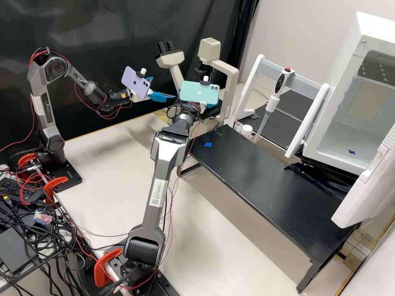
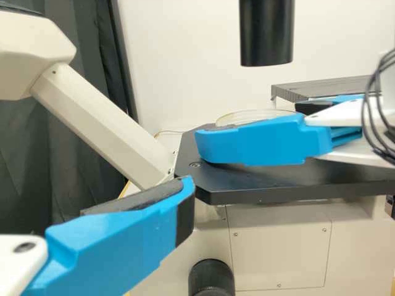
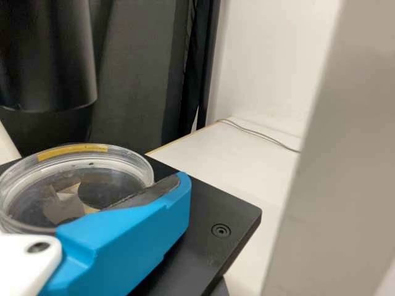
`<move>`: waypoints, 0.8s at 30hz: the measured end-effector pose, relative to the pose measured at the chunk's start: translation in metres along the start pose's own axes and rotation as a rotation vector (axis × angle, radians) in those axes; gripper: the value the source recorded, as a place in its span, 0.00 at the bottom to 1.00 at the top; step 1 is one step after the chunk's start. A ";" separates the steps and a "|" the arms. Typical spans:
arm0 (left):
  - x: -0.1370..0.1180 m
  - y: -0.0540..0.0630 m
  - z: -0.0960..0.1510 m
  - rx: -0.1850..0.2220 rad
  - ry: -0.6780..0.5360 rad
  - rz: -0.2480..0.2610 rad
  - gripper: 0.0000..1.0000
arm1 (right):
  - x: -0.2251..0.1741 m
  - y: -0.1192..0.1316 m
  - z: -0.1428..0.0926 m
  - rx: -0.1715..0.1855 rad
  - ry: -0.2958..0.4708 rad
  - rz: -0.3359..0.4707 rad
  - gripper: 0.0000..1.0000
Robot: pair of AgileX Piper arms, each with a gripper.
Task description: Move the petri dish to the microscope
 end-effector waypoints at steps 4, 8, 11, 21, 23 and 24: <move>0.000 0.000 0.000 0.000 0.000 0.000 1.00 | -0.012 0.005 0.002 0.011 0.011 -0.024 1.00; 0.000 0.000 0.000 0.000 0.000 0.000 1.00 | -0.031 0.016 0.003 0.017 0.020 -0.032 1.00; 0.000 0.000 0.000 0.000 0.000 0.000 1.00 | -0.056 0.023 0.005 0.024 0.026 -0.053 1.00; 0.000 0.000 0.000 0.000 0.000 0.000 1.00 | -0.162 0.047 0.003 -0.042 0.135 -0.087 1.00; 0.000 0.000 0.000 0.000 0.000 0.000 1.00 | -0.178 0.052 0.001 -0.056 0.167 -0.083 1.00; 0.000 0.000 0.000 0.000 0.000 0.000 1.00 | -0.186 0.055 0.002 -0.060 0.186 -0.080 1.00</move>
